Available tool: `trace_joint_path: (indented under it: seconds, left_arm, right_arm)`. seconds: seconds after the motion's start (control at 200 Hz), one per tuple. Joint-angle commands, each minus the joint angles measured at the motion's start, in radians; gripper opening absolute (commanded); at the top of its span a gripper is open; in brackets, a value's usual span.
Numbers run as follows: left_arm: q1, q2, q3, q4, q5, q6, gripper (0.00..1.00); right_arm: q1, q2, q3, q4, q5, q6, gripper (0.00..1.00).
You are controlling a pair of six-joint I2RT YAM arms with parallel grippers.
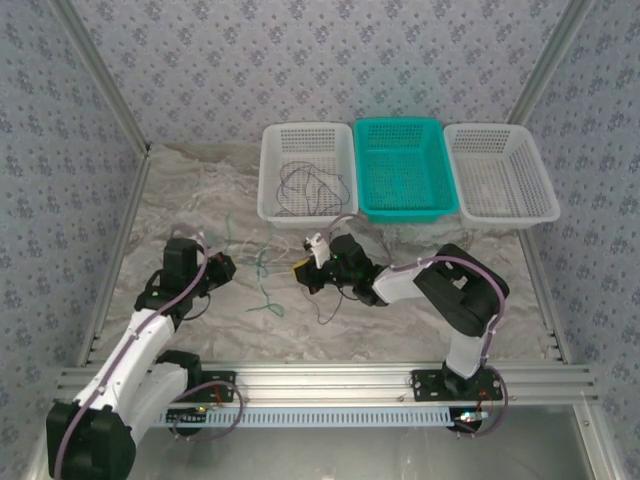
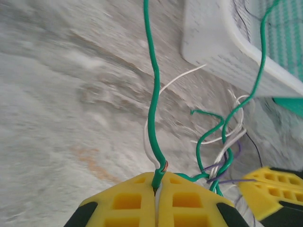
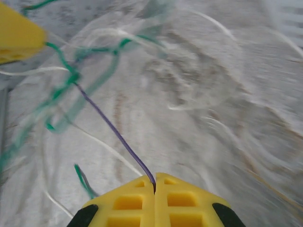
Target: Untangle the cables
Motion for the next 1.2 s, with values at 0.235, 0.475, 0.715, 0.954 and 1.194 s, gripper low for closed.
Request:
trace_joint_path:
  seconds: [0.235, 0.475, 0.715, 0.954, 1.194]
  left_arm:
    - [0.103, -0.095, 0.004, -0.084, -0.077, -0.015, 0.0]
    - [0.122, -0.096, -0.002, -0.093, -0.087, -0.016, 0.0]
    - [0.177, -0.09, 0.054, -0.272, -0.304, -0.045, 0.0]
    - [0.21, -0.078, 0.049, -0.288, -0.362, -0.101, 0.0]
    - [0.21, -0.116, 0.038, -0.267, -0.402, -0.086, 0.12]
  right_arm:
    - [-0.031, -0.158, -0.131, -0.268, 0.65, 0.33, 0.0]
    - [-0.068, -0.293, -0.187, -0.469, 0.771, 0.49, 0.0]
    - [-0.108, -0.488, -0.2, -0.738, 0.884, 0.593, 0.0]
    - [-0.12, -0.798, -0.14, -0.801, 0.787, 0.37, 0.0]
    - [-0.142, -0.954, 0.14, -0.907, 0.718, 0.109, 0.0]
